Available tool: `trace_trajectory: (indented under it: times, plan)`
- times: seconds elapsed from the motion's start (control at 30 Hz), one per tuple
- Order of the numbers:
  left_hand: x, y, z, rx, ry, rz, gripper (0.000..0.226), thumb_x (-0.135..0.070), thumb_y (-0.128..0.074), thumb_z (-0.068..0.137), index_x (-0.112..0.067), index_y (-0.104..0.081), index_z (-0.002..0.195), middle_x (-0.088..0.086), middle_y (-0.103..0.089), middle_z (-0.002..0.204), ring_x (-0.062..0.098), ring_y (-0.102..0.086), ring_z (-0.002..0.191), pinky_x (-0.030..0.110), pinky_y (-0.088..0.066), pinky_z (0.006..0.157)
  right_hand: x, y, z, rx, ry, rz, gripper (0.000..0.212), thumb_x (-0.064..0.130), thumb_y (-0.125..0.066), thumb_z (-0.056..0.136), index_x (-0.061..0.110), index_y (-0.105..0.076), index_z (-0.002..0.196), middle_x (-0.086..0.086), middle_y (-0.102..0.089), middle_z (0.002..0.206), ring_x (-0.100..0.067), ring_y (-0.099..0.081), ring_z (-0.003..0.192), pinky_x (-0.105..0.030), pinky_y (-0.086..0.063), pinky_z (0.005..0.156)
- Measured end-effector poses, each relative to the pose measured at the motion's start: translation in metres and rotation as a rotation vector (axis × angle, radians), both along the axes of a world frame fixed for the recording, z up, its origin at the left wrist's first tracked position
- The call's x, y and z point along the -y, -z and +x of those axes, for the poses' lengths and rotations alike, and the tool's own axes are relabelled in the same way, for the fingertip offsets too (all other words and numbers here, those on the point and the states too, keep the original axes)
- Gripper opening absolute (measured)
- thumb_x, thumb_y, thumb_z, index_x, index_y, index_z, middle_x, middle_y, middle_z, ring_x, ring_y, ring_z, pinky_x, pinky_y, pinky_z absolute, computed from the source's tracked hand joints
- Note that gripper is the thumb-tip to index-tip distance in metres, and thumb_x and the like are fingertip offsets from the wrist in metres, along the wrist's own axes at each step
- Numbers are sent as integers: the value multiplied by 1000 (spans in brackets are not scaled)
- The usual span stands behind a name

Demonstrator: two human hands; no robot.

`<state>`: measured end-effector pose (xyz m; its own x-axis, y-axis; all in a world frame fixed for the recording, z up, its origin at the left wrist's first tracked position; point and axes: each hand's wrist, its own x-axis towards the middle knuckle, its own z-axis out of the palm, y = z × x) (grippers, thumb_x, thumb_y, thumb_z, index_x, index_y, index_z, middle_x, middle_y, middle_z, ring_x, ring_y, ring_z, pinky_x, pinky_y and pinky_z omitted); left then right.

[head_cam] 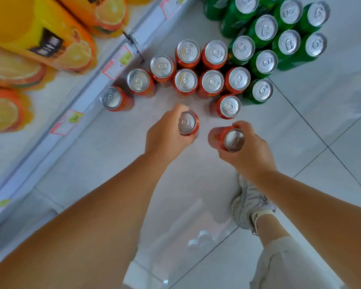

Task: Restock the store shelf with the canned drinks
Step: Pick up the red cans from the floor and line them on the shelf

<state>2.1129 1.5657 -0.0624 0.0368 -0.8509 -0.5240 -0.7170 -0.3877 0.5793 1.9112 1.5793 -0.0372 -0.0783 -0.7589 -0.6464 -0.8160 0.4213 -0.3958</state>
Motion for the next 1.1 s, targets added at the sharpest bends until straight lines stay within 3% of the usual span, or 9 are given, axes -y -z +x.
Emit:
trace_trajectory:
  times: [0.13, 0.27, 0.4, 0.53, 0.63, 0.73, 0.83, 0.93, 1.1]
  plan:
    - [-24, -108, 39, 12, -29, -24, 63, -54, -81, 65, -40, -49, 118, -13, -59, 110, 13, -59, 102, 33, -51, 82, 10, -89, 21, 31, 28, -39, 67, 35, -79, 70, 31, -45, 127, 2, -64, 108, -25, -60, 100, -34, -49, 81]
    - [-31, -235, 72, -20, -128, -92, 66, -47, -85, 63, -38, -53, 120, -12, -57, 112, 9, -56, 105, 32, -50, 87, 26, -215, 53, 88, -26, -88, 67, 48, -77, 65, 41, -43, 123, 7, -65, 105, -23, -61, 97, -37, -51, 82]
    - [-23, -384, 101, -108, -270, -262, 62, -29, -88, 64, -28, -59, 119, -2, -55, 110, -6, -50, 100, 7, -39, 85, 45, -364, 89, 213, -49, -206, 67, 49, -77, 61, 44, -46, 121, 14, -61, 100, -15, -60, 94, -29, -46, 78]
    - [-24, -541, 130, -157, -339, -470, 60, -27, -81, 62, -37, -57, 115, -4, -52, 108, -9, -51, 103, 5, -35, 89, 54, -511, 123, 417, -58, -377, 63, 60, -70, 49, 47, -49, 107, 7, -56, 108, -11, -58, 100, -33, -49, 90]
    - [-37, -642, 150, -166, -348, -610, 68, -31, -78, 62, -39, -51, 124, -16, -51, 115, -5, -52, 110, 13, -39, 94, 56, -613, 143, 569, -112, -417, 69, 51, -77, 50, 37, -52, 113, 7, -60, 106, 4, -61, 92, -11, -47, 80]
    - [-57, -732, 163, -236, -461, -703, 76, -35, -77, 59, -44, -45, 128, -27, -53, 118, -7, -53, 113, 7, -38, 92, 56, -699, 162, 708, -250, -485, 64, 15, -86, 65, 31, -50, 115, 15, -62, 104, 11, -60, 83, -1, -43, 64]
    - [-79, -805, 170, -245, -573, -859, 71, -43, -76, 54, -36, -49, 119, -27, -58, 113, -3, -59, 105, 5, -40, 85, 56, -775, 184, 764, -384, -603, 64, 13, -85, 68, 40, -43, 108, 31, -58, 98, 11, -58, 92, -2, -42, 71]
    - [-99, -859, 183, -207, -636, -1025, 60, -42, -74, 52, -36, -54, 108, -25, -62, 106, -3, -62, 96, 5, -42, 80, 53, -843, 212, 867, -485, -686, 63, 29, -88, 66, 42, -44, 108, 27, -62, 96, 8, -62, 86, -7, -46, 69]
    - [-134, -910, 219, -213, -762, -1235, 60, -39, -74, 55, -30, -58, 112, -14, -68, 104, 3, -66, 94, 16, -48, 82, 49, -917, 274, 1009, -647, -797, 57, 44, -74, 55, 47, -52, 107, 26, -66, 98, 3, -63, 88, -9, -46, 78]
